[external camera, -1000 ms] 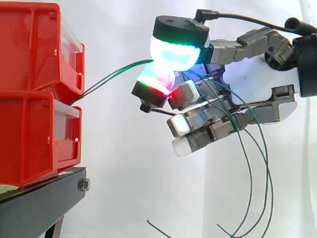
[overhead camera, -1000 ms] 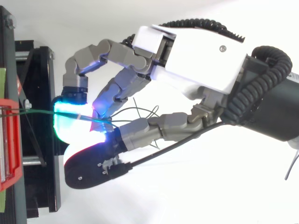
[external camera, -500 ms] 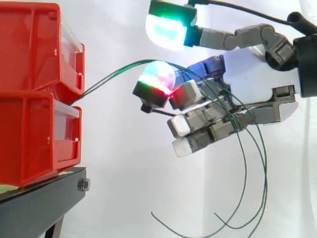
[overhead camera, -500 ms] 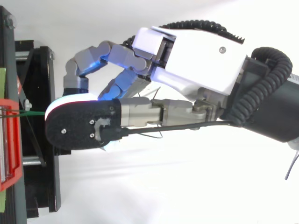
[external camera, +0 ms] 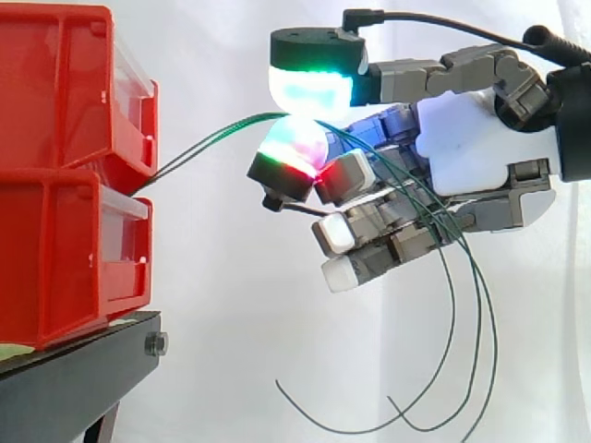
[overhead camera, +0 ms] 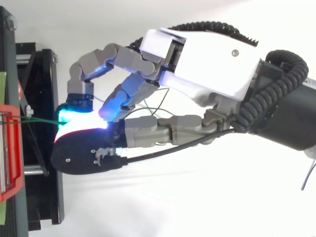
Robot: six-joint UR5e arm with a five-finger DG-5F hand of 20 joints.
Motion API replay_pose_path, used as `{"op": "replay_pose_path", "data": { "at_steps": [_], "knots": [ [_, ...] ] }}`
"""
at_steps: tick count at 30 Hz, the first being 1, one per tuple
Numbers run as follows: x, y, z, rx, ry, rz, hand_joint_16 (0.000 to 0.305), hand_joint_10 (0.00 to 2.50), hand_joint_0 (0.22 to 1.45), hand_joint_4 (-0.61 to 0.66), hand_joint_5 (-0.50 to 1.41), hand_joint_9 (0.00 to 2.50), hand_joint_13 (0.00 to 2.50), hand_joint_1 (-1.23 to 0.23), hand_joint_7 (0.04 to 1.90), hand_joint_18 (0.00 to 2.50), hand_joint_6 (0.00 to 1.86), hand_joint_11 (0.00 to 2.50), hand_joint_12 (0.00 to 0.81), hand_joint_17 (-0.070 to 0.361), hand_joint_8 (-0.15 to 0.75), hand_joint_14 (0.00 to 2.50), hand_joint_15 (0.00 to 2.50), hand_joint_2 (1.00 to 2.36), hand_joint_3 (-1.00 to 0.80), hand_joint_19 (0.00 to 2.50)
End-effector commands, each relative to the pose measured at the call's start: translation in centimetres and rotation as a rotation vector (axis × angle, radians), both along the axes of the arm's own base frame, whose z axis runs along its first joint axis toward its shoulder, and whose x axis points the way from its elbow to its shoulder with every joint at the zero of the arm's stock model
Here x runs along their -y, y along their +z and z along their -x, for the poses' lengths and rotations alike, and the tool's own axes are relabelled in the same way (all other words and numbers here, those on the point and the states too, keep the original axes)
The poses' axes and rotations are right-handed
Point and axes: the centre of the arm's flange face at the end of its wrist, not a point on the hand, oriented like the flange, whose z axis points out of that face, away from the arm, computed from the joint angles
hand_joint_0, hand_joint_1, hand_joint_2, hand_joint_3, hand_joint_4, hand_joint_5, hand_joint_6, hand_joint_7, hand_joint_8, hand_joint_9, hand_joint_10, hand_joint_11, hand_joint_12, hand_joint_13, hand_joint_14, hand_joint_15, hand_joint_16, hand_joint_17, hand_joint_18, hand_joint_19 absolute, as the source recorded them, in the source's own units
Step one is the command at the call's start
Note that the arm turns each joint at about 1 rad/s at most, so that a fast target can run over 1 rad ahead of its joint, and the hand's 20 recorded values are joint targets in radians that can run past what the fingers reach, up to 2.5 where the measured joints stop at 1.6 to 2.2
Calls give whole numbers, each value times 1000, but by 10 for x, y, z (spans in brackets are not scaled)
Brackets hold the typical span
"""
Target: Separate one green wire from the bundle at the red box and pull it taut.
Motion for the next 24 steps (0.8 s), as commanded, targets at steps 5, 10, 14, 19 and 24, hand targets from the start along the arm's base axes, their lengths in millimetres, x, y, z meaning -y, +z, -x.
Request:
{"op": "replay_pose_path", "data": {
  "at_steps": [5,10,14,19,24],
  "knots": [
    [0,0,0,-2,0,4,47,19,662,64,-192,1016,844,-891,1041,732,931,1208,381,107,264,23,639,1012,-343,512],
    [-5,-1,0,-2,-7,13,50,18,524,105,-166,1121,912,-596,1037,760,908,1199,393,112,282,22,647,1000,-500,542],
    [-4,0,0,-1,-8,12,48,20,574,91,-179,1138,927,-393,1049,749,885,1201,390,109,266,23,661,1002,-481,571],
    [-4,-1,0,-2,-10,11,49,21,597,96,-193,1115,936,-518,1006,755,890,1212,391,111,261,25,668,1013,-305,573],
    [-4,-1,0,-1,-8,12,50,17,609,105,-206,1074,934,-702,1041,764,910,1231,397,113,275,24,664,1018,-179,563]
  ]
}}
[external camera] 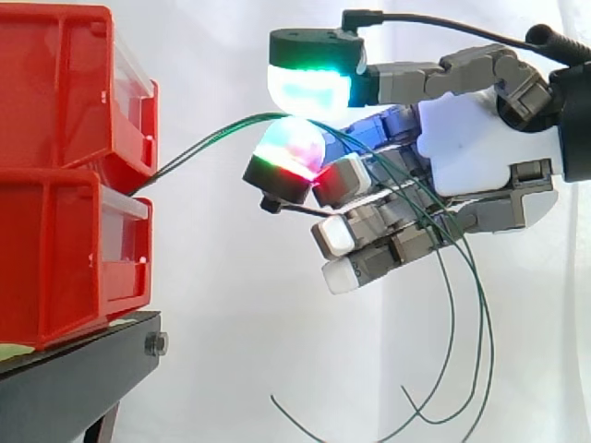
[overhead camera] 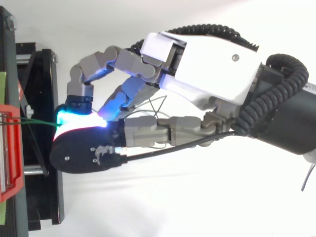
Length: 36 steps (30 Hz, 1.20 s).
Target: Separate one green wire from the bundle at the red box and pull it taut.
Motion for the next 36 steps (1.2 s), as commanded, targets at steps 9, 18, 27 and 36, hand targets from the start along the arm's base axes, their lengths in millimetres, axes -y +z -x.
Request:
{"op": "replay_pose_path", "data": {
  "at_steps": [9,18,27,36],
  "knots": [
    [0,0,0,-1,4,0,49,16,663,119,-227,963,877,-852,928,746,931,1193,382,110,253,25,653,1000,-496,517],
    [2,-1,-1,0,19,-3,53,15,540,122,-217,1053,939,-431,933,771,903,1230,405,119,280,24,669,1000,-500,570],
    [2,-2,-1,0,29,-3,51,18,604,110,-216,1061,946,-501,969,767,896,1233,399,114,270,22,673,1014,-310,583],
    [1,-1,-2,7,30,-5,51,16,631,109,-223,1022,928,-711,944,767,918,1235,396,115,273,25,676,1018,-192,568]
  ]
}}
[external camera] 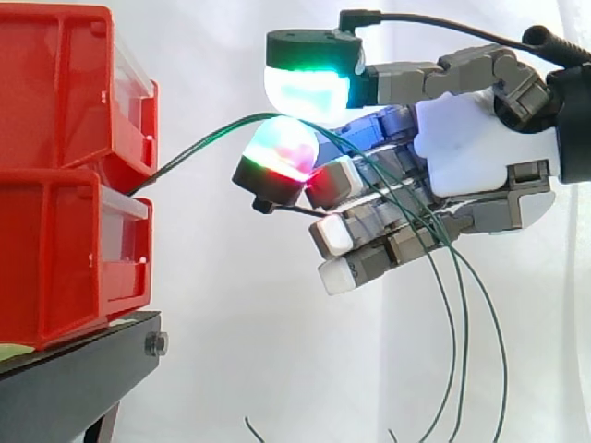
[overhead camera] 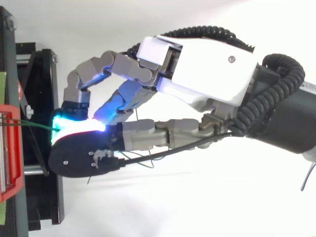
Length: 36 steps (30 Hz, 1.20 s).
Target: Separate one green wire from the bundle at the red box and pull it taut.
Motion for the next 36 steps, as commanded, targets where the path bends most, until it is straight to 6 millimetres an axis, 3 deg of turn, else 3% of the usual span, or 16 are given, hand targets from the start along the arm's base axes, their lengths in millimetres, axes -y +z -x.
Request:
{"op": "replay_pose_path", "data": {
  "at_steps": [1,6,13,18,20,24,27,36],
  "knots": [
    [-2,1,0,5,2,-1,50,16,652,107,-225,1012,921,-760,942,764,923,1226,390,113,264,23,668,1017,-226,553],
    [0,1,0,5,0,-1,49,15,680,102,-227,995,900,-804,893,757,930,1219,382,110,261,24,662,1015,-280,536],
    [0,-1,0,-2,0,1,48,14,707,127,-220,1000,903,-841,897,765,933,1216,380,108,264,24,650,1000,-500,517],
    [0,0,0,-3,0,-2,50,15,552,143,-209,1045,927,-738,903,786,931,1240,387,112,273,23,659,1000,-500,532],
    [-1,0,1,-4,6,-2,54,14,486,162,-203,1083,951,-590,895,818,929,1233,410,122,303,23,649,1000,-500,529],
    [0,1,0,0,9,-4,54,13,483,164,-201,1093,956,-540,888,821,927,1217,412,122,301,23,649,1000,-500,537],
    [0,1,0,0,9,-4,50,15,556,145,-202,1088,950,-466,930,788,919,1240,394,112,278,24,658,1000,-500,557],
    [0,0,1,-5,9,-3,49,16,613,123,-204,1080,941,-621,992,784,929,1258,392,110,274,22,657,1015,-272,553]
  ]
}}
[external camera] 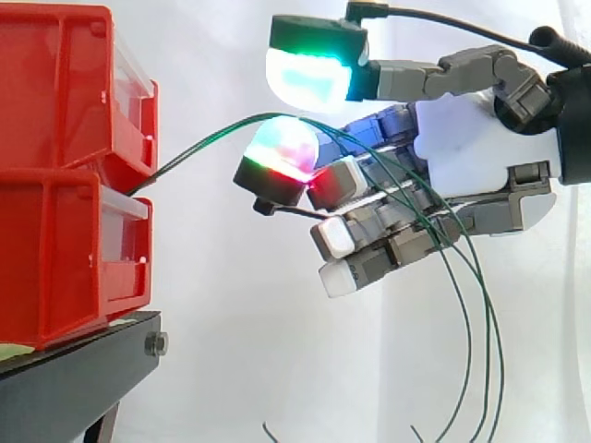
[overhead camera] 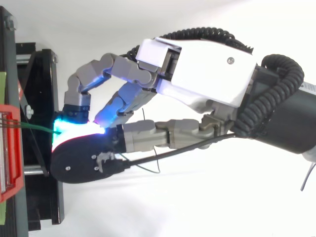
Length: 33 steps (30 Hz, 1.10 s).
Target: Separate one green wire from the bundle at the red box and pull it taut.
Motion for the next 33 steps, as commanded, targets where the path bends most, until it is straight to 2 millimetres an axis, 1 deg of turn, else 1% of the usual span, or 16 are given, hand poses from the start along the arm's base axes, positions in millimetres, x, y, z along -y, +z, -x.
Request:
{"op": "replay_pose_path", "data": {
  "at_steps": [1,2,8,10,11,12,13,16,18,21,25,28,29,32,33],
  "knots": [
    [0,1,0,-1,0,-1,49,16,615,115,-204,1080,938,-641,993,784,929,1255,389,110,274,24,661,1017,-250,553],
    [1,0,0,-1,-2,-1,49,16,622,103,-205,1069,936,-681,986,784,932,1258,393,110,270,23,665,1017,-231,553],
    [1,1,0,-1,-2,-1,48,15,659,44,-208,1052,910,-778,977,778,940,1253,383,109,268,24,649,1016,-247,542],
    [1,1,0,-1,-2,-1,48,15,663,45,-208,1051,909,-785,986,778,939,1254,382,109,268,24,650,1016,-254,542],
    [1,0,1,-2,0,-1,48,15,690,34,-208,1044,907,-799,956,776,942,1246,380,108,265,25,651,1012,-333,534],
    [1,0,1,-2,1,-1,48,16,696,37,-208,1042,907,-800,944,777,942,1248,380,107,264,24,651,1011,-353,526],
    [1,0,1,-2,1,-1,47,15,708,30,-206,1052,908,-790,934,777,942,1243,378,106,267,24,646,1007,-415,526],
    [1,-1,0,-2,1,-1,46,15,725,27,-204,1053,911,-796,939,787,942,1241,376,104,270,24,639,1000,-500,515],
    [1,0,1,-2,1,-1,46,16,730,38,-202,1063,918,-787,925,793,941,1244,374,104,262,23,645,1000,-500,514],
    [1,0,1,-2,1,-1,46,15,702,60,-196,1072,925,-790,911,802,938,1252,370,103,263,24,641,1000,-500,520],
    [1,0,0,-2,4,-1,45,16,642,99,-185,1087,935,-788,955,806,933,1257,370,102,267,25,645,1000,-500,532],
    [1,1,0,-1,4,-2,46,16,568,114,-179,1109,947,-777,959,820,933,1245,374,104,269,25,652,1000,-500,529],
    [1,0,0,-1,4,-2,48,15,525,123,-178,1118,958,-760,933,838,935,1258,384,108,281,25,656,1000,-500,529],
    [2,0,0,-1,3,-2,51,12,480,132,-176,1132,975,-712,923,865,934,1250,399,116,298,22,653,1000,-500,522],
    [1,1,0,1,4,-2,54,12,460,142,-175,1140,982,-655,907,878,934,1241,408,120,299,23,655,1000,-500,519]
  ]
}}
